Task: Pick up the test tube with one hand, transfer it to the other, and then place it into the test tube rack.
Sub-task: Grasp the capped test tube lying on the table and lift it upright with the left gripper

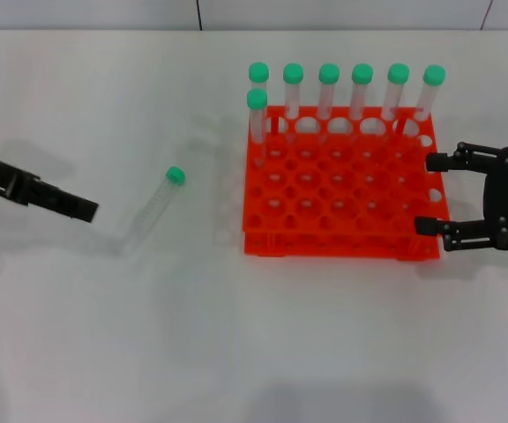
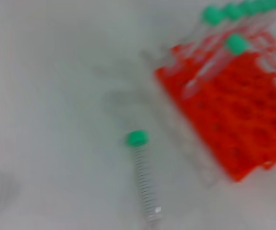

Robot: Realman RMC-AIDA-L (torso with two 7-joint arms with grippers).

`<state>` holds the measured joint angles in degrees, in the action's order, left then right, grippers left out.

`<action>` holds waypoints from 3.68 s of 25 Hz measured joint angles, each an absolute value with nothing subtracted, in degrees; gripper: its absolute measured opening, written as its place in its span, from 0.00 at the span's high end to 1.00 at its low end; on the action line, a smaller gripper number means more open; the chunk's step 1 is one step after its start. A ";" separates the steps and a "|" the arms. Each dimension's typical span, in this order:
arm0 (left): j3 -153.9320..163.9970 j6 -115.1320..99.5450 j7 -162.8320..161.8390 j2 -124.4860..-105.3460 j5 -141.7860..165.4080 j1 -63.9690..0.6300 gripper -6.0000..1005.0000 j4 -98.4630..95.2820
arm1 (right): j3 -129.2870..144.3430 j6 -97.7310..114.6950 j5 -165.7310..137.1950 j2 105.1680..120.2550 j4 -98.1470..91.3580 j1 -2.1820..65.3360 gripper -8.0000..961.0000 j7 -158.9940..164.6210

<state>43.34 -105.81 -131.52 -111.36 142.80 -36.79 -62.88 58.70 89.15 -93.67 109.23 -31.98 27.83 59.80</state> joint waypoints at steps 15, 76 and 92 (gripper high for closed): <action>53.11 -93.58 -143.55 -114.55 158.23 -45.84 0.13 -52.13 | 58.78 88.95 -94.02 110.69 -33.42 27.23 0.09 58.61; 67.35 -81.94 -159.17 -119.06 162.41 -51.28 0.73 -43.04 | 58.62 88.66 -93.51 112.44 -34.19 24.88 0.09 56.02; 67.48 -79.25 -158.73 -119.12 162.03 -51.92 0.81 -43.41 | 58.60 88.24 -93.51 112.35 -34.10 24.53 0.09 55.99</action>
